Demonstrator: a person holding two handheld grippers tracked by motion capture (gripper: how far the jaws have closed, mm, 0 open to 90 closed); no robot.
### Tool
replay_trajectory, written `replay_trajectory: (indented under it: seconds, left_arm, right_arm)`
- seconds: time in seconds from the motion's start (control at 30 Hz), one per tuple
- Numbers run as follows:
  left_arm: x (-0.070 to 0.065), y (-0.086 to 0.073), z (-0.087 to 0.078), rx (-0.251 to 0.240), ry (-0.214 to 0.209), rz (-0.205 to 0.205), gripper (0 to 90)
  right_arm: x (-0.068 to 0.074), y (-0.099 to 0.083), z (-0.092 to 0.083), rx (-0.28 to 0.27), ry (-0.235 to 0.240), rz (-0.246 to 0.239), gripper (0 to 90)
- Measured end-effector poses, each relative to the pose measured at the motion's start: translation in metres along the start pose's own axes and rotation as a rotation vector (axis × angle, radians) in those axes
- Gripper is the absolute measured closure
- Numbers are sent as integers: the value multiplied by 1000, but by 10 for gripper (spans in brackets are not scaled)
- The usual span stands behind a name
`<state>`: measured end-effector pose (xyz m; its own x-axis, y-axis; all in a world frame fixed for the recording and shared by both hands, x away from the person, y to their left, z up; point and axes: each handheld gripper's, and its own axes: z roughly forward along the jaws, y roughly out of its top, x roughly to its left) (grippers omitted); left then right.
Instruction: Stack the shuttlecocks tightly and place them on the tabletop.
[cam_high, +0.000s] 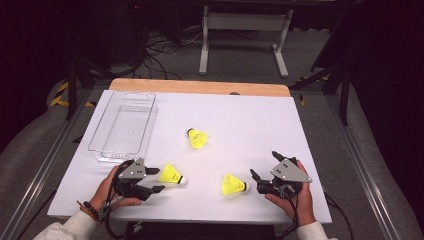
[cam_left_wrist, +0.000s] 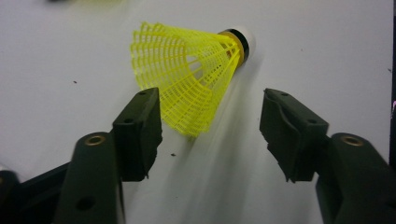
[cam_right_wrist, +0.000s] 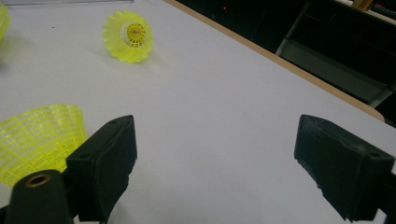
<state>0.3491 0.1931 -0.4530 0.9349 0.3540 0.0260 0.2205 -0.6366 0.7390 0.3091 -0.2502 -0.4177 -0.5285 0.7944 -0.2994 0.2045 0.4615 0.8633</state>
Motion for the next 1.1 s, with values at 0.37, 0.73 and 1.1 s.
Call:
replay_trajectory:
  seconds: [0.37, 0.73, 1.1]
  left_arm:
    - [2, 2, 2, -6, -26, -4, 626]
    - [6, 10, -3, -64, -46, -12, 891]
    - [17, 12, -21, -41, 22, -39, 883]
  right_arm:
    - [3, -1, 5, 30, 9, -21, 142]
    - [2, -2, 5, 44, 5, -28, 145]
    - [3, -3, 8, 56, 14, -36, 142]
